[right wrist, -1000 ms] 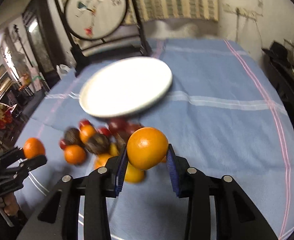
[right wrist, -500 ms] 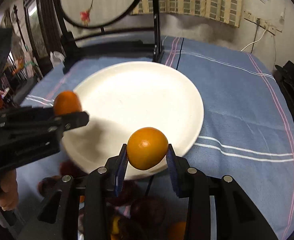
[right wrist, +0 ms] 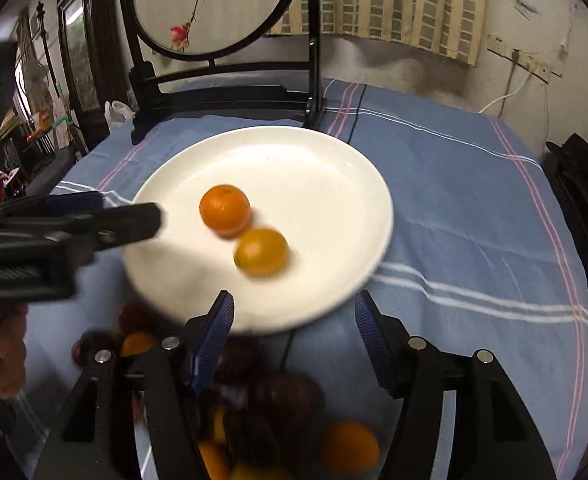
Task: Organize fruits
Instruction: 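Carry both fruits onto the white plate and open both grippers, then grasp the yellow lemon-like fruit with the right gripper while the left grasps a tangerine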
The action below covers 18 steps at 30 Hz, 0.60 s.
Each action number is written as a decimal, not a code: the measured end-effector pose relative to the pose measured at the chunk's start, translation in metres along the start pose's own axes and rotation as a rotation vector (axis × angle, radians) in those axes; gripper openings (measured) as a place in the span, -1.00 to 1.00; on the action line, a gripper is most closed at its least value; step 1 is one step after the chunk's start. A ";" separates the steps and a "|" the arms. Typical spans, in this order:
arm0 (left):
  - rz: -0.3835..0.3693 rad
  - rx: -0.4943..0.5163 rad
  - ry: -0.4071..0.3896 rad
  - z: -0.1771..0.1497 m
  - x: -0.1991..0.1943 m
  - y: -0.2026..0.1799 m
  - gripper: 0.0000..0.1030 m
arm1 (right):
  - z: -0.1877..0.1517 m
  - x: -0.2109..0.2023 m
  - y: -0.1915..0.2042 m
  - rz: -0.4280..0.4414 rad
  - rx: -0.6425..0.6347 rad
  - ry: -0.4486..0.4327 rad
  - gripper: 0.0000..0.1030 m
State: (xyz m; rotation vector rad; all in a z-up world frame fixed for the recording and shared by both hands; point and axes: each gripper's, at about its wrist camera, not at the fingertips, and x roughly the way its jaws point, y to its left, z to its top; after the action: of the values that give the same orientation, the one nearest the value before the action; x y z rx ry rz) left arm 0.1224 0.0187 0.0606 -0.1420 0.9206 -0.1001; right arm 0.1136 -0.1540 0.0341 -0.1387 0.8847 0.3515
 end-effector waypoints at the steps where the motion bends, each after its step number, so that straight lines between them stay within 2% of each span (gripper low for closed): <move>1: -0.001 -0.002 -0.006 -0.008 -0.008 0.000 0.82 | -0.007 -0.008 -0.002 -0.001 0.007 -0.007 0.28; 4: -0.003 -0.010 -0.025 -0.039 -0.032 0.006 0.84 | -0.034 -0.033 -0.008 0.006 0.032 -0.032 0.39; 9: 0.021 -0.014 -0.017 -0.097 -0.055 0.015 0.85 | -0.087 -0.060 -0.011 0.007 0.045 -0.014 0.40; 13: 0.029 -0.007 0.016 -0.139 -0.060 0.015 0.85 | -0.127 -0.067 -0.010 0.017 0.079 0.021 0.40; 18: 0.024 0.000 0.039 -0.172 -0.065 0.010 0.85 | -0.154 -0.063 -0.007 0.007 0.117 0.077 0.39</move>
State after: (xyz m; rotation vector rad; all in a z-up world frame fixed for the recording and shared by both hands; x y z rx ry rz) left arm -0.0535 0.0248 0.0069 -0.1288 0.9606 -0.0807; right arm -0.0334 -0.2162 -0.0140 -0.0413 0.9794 0.3019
